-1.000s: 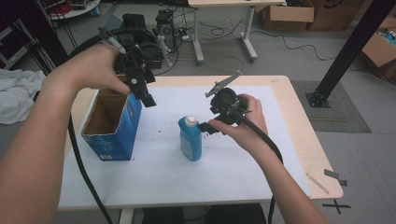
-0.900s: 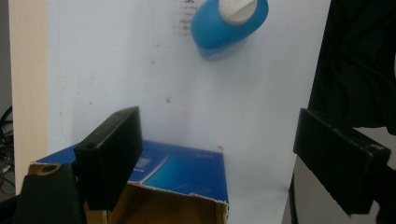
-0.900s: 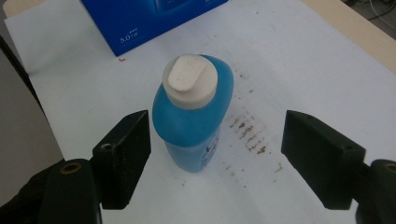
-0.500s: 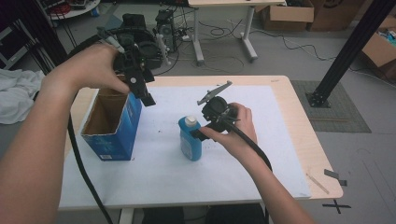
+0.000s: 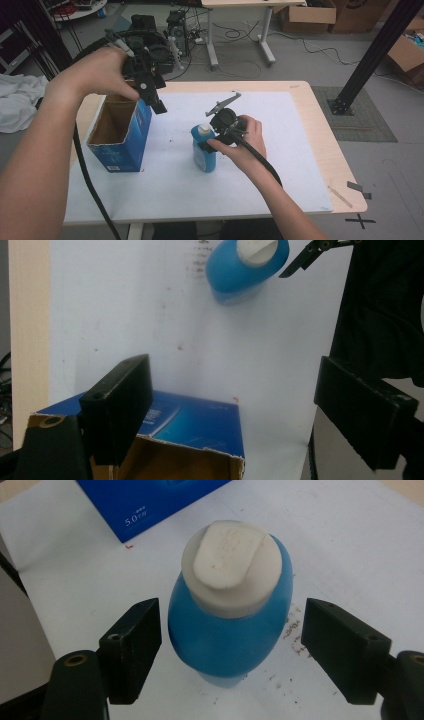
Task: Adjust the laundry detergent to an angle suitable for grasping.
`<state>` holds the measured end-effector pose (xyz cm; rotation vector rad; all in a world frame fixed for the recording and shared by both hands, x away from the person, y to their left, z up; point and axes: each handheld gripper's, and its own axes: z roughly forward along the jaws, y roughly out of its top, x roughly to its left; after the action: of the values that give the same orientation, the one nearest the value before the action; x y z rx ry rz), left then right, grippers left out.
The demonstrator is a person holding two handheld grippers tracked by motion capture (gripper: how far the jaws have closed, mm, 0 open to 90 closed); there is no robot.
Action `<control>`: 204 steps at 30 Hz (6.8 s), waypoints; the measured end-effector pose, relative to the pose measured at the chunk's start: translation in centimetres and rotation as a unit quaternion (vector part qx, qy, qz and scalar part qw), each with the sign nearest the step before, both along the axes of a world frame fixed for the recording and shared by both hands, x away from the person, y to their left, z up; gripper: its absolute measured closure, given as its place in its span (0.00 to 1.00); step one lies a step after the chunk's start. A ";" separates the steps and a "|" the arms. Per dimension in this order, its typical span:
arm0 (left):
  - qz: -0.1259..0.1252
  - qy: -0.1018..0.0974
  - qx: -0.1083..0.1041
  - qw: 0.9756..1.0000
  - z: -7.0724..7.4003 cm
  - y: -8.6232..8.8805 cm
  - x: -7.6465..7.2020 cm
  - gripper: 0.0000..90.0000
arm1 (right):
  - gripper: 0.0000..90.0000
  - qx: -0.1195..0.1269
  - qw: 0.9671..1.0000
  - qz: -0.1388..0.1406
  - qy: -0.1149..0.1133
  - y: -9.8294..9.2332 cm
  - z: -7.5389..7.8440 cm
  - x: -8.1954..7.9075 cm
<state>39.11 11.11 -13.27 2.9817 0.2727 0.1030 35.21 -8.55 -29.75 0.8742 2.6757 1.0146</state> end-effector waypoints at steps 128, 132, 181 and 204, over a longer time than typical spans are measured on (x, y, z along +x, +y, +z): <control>0.010 0.017 0.007 1.000 -1.1 0.0 0.9 0.19 | 0.48 0.063 0.952 0.297 -0.049 -0.2 -1.4 3.0; 0.009 0.019 0.008 1.000 -1.3 0.0 0.9 0.19 | 0.48 0.060 0.949 0.303 -0.056 0.1 -2.0 3.3; 0.005 0.018 0.012 1.000 -1.0 -0.9 0.7 0.19 | 0.22 0.042 0.959 0.278 -0.020 -3.2 -1.9 3.0; -0.004 0.017 0.014 1.000 -1.1 -1.5 0.6 0.19 | 0.29 -0.013 0.999 0.051 0.000 -8.1 4.8 6.9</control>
<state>39.74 9.58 -14.33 3.0152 0.2656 0.0572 42.13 -16.69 -24.94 0.7393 2.7513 0.9974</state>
